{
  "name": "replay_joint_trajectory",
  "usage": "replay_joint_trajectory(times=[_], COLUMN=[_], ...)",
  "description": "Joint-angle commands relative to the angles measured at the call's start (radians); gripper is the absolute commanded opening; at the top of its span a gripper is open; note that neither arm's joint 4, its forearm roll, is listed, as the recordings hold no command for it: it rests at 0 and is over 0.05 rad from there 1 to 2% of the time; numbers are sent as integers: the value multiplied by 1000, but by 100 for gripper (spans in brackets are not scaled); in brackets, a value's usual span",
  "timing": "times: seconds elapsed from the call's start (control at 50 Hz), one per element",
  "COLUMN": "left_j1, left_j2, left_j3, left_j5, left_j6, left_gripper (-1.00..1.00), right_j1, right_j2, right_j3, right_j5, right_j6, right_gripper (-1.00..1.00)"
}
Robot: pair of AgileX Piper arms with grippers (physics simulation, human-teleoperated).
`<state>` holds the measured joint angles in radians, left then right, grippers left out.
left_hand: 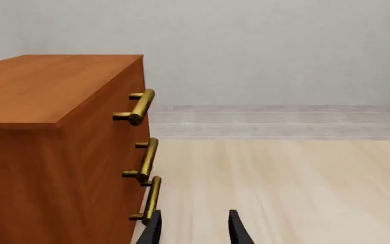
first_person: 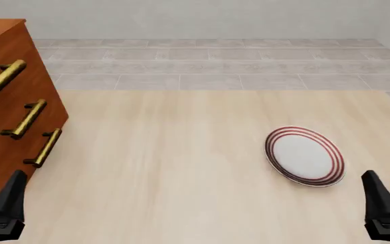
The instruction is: Put the bowl on top of the cabinet.
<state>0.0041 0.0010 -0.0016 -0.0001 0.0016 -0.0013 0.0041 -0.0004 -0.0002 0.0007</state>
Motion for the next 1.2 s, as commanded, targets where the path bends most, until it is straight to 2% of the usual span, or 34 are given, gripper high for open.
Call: replay_joint_trajectory(times=[0.02, 0.06, 0.12, 0.4, 0.48, 0.56, 0.7, 0.78, 0.84, 1.0, 1.02, 1.04, 1.06, 1.12, 1.16, 1.18, 1.2], left_j1=[6, 15, 0, 4, 6, 9, 7, -2, -5, -16, -20, -20, -21, -22, -26, -28, -30], left_j2=[0, -1, -1, -1, -1, -1, -1, -1, -1, -1, -1, -1, -1, -1, -1, -1, -1], left_j3=[-3, -3, -7, -1, -1, 0, 1, -2, -4, -5, -4, -4, -4, -3, -1, 0, 0], left_j5=[-5, -16, -11, -24, -28, -29, -25, -27, -27, -29, -28, -28, -28, -28, -28, -27, -25], left_j6=[18, 46, 20, 16, 17, 16, 10, 13, 11, 9, 8, 8, 9, 8, 9, 9, 8], left_gripper=[100, 100, 100, 100, 100, 100, 100, 100, 100, 100, 100, 100, 100, 100, 100, 100, 100], right_j1=[-7, 1, 0, 8, -18, -25, -58, -57, -96, -94, -145, -145, -181, -223, -282, -292, -294], right_j2=[9, 12, 9, 62, 38, 96, 222, 264, 286, 389, 433, 434, 436, 448, 434, 467, 465], right_j3=[0, 0, 0, -4, -24, -74, -132, -175, -197, -238, -250, -250, -258, -291, -317, -331, -351], right_j5=[2, 5, 10, -31, -9, -9, -46, -22, -17, 11, 3, 2, -1, 44, 66, 77, 103], right_j6=[-2, -2, -22, -61, -103, -75, -124, -114, -146, -132, -158, -158, -177, -210, -225, -184, -176], right_gripper=[100, 100, 100, 100, 100, 100, 100, 100, 100, 100, 100, 100, 100, 100, 100, 100, 100])
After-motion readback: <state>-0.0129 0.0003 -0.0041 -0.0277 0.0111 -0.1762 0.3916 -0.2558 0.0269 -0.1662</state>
